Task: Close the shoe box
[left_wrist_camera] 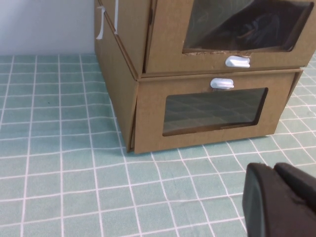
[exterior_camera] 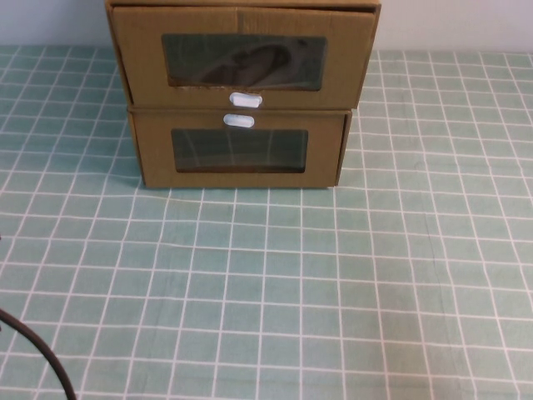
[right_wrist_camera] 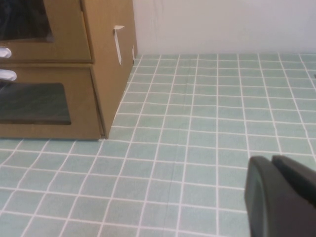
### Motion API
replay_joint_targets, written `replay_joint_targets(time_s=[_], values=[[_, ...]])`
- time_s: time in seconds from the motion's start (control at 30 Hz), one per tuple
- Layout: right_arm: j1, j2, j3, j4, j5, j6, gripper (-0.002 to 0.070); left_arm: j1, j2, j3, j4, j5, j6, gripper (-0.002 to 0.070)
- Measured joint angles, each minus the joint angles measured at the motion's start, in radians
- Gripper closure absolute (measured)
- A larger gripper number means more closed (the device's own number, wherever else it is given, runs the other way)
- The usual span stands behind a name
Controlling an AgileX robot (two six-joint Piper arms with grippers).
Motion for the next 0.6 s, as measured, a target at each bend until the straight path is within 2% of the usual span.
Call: replay_joint_targets(time_s=[0.37,0.6], values=[[0.0,0.0,0.0,0.0,0.0,0.0,0.069,0.0,-0.002,0.003,0.002,-0.008,0.0,0.068],[0.0,0.0,0.0,0.001,0.001,0.0,0.069,0.0,-0.149,0.112,0.092,-0.22,-0.019,0.068]])
